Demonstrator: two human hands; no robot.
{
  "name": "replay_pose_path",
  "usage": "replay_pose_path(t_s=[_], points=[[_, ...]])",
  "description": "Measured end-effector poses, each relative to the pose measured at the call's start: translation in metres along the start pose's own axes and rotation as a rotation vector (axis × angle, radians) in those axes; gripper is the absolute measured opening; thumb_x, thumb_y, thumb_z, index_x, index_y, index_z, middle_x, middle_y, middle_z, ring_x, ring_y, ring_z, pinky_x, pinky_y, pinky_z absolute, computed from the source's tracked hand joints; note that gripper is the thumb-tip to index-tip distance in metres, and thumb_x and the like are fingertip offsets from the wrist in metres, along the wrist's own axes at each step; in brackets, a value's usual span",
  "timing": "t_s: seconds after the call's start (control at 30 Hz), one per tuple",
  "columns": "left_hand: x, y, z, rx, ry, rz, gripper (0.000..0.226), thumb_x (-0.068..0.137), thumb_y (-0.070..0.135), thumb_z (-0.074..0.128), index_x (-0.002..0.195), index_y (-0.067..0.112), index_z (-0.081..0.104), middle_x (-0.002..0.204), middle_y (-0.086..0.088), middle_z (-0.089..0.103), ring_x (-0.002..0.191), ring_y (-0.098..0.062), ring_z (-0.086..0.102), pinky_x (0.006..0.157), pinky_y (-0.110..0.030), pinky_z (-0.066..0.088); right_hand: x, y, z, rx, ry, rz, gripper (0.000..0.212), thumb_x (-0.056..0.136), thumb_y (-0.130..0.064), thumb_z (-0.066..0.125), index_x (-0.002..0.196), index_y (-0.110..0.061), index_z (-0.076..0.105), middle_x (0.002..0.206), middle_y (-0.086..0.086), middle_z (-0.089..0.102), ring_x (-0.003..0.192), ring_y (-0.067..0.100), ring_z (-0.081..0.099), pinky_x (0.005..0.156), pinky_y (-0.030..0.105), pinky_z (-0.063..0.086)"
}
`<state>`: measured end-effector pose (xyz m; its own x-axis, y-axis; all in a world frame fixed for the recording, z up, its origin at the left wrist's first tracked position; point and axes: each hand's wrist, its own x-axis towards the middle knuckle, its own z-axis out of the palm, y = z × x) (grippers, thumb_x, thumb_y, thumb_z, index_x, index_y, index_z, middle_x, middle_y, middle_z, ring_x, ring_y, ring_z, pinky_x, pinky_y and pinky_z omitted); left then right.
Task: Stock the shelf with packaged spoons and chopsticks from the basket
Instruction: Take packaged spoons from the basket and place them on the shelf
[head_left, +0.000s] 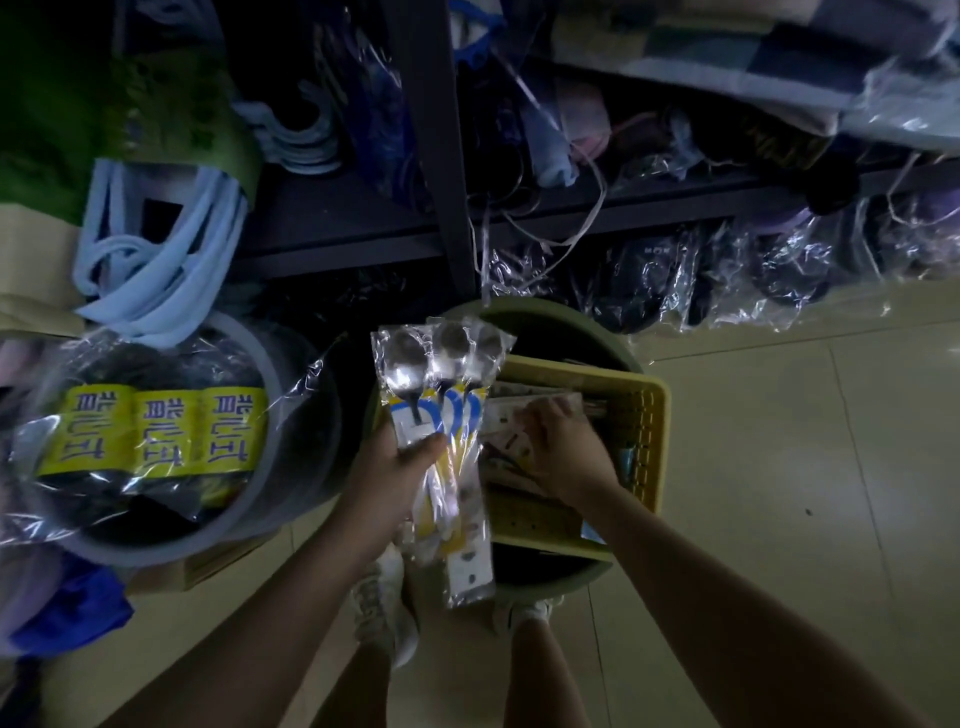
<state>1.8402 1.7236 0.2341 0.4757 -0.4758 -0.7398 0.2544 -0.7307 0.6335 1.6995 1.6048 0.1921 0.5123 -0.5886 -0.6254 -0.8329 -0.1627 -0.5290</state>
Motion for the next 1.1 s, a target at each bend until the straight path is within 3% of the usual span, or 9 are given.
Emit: replay_pose_path(t_s=[0.07,0.17,0.3,0.4,0.6,0.77,0.87,1.0,1.1], points=[[0.007,-0.006,-0.009,0.058,-0.005,0.049,0.040,0.080,0.032,0.064,0.115,0.017,0.056,0.109,0.002,0.067,0.102,-0.013,0.061,0.089,-0.034,0.046,0.018,0.022,0.010,-0.324,-0.009,-0.111,0.053,0.092,-0.026,0.050,0.140,-0.015,0.032,0.148,0.007,0.033,0.138,0.026,0.029,0.111,0.042,0.032],[0.014,-0.012,-0.015,0.073,0.021,0.092,0.031,0.083,0.019,0.062,0.113,0.016,0.058,0.100,0.009,0.065,0.095,-0.005,0.060,0.084,-0.027,0.045,0.042,0.041,0.028,-0.643,0.002,-0.231,0.074,0.087,-0.024,0.057,0.148,-0.012,0.015,0.155,0.008,0.020,0.145,0.028,0.013,0.118,0.043,0.006],[0.019,-0.019,-0.019,0.084,0.051,0.111,0.028,0.083,0.019,0.063,0.110,0.015,0.060,0.098,0.006,0.067,0.092,-0.007,0.061,0.080,-0.028,0.045,0.051,0.038,0.047,-0.858,0.067,-0.268,0.062,0.087,-0.016,0.054,0.142,-0.011,0.026,0.145,0.014,0.031,0.131,0.030,0.033,0.112,0.046,0.025],[0.018,-0.019,-0.017,0.078,0.064,0.103,0.021,0.082,0.018,0.063,0.102,0.018,0.063,0.093,0.006,0.069,0.088,-0.008,0.064,0.076,-0.028,0.047,0.052,0.033,0.051,-0.808,0.051,-0.252,0.046,0.089,-0.013,0.050,0.131,-0.010,0.033,0.136,0.014,0.039,0.125,0.030,0.039,0.100,0.040,0.036],[0.014,-0.021,-0.014,0.041,0.063,0.122,0.013,0.080,0.013,0.065,0.084,0.025,0.065,0.089,0.000,0.071,0.087,-0.018,0.066,0.082,-0.038,0.050,0.070,0.040,0.042,-0.796,-0.101,-0.198,0.057,0.086,-0.021,0.058,0.136,-0.012,0.032,0.138,0.013,0.041,0.126,0.030,0.040,0.101,0.041,0.038],[0.005,-0.028,-0.015,0.013,0.095,0.162,0.012,0.080,0.015,0.065,0.088,0.024,0.064,0.090,0.000,0.070,0.089,-0.018,0.065,0.085,-0.039,0.049,0.058,0.038,0.041,-0.899,-0.094,-0.236,0.033,0.090,-0.012,0.048,0.123,-0.010,0.050,0.124,0.013,0.059,0.117,0.030,0.051,0.099,0.037,0.035],[-0.002,-0.032,-0.013,0.043,0.171,0.156,0.012,0.082,0.014,0.063,0.087,0.025,0.061,0.087,0.004,0.067,0.084,-0.013,0.063,0.078,-0.032,0.047,0.039,0.042,0.054,-0.736,-0.219,-0.085,0.036,0.093,-0.013,0.044,0.129,-0.012,0.048,0.130,0.014,0.053,0.122,0.031,0.048,0.093,0.040,0.044],[-0.019,-0.034,-0.015,0.033,0.184,0.158,0.021,0.081,0.013,0.064,0.100,0.017,0.060,0.089,0.006,0.067,0.084,-0.011,0.062,0.073,-0.021,0.049,0.014,0.046,0.049,-0.465,-0.271,0.033,0.042,0.095,-0.017,0.038,0.136,-0.009,0.042,0.144,0.016,0.039,0.133,0.033,0.038,0.101,0.040,0.040],[-0.046,-0.027,-0.022,-0.011,0.198,0.193,0.028,0.079,0.013,0.067,0.103,0.024,0.057,0.099,0.001,0.067,0.093,-0.017,0.062,0.085,-0.032,0.047,-0.022,0.032,0.020,-0.284,-0.207,0.020,0.044,0.091,-0.022,0.043,0.134,-0.018,0.043,0.136,0.012,0.050,0.121,0.031,0.051,0.090,0.037,0.047]])
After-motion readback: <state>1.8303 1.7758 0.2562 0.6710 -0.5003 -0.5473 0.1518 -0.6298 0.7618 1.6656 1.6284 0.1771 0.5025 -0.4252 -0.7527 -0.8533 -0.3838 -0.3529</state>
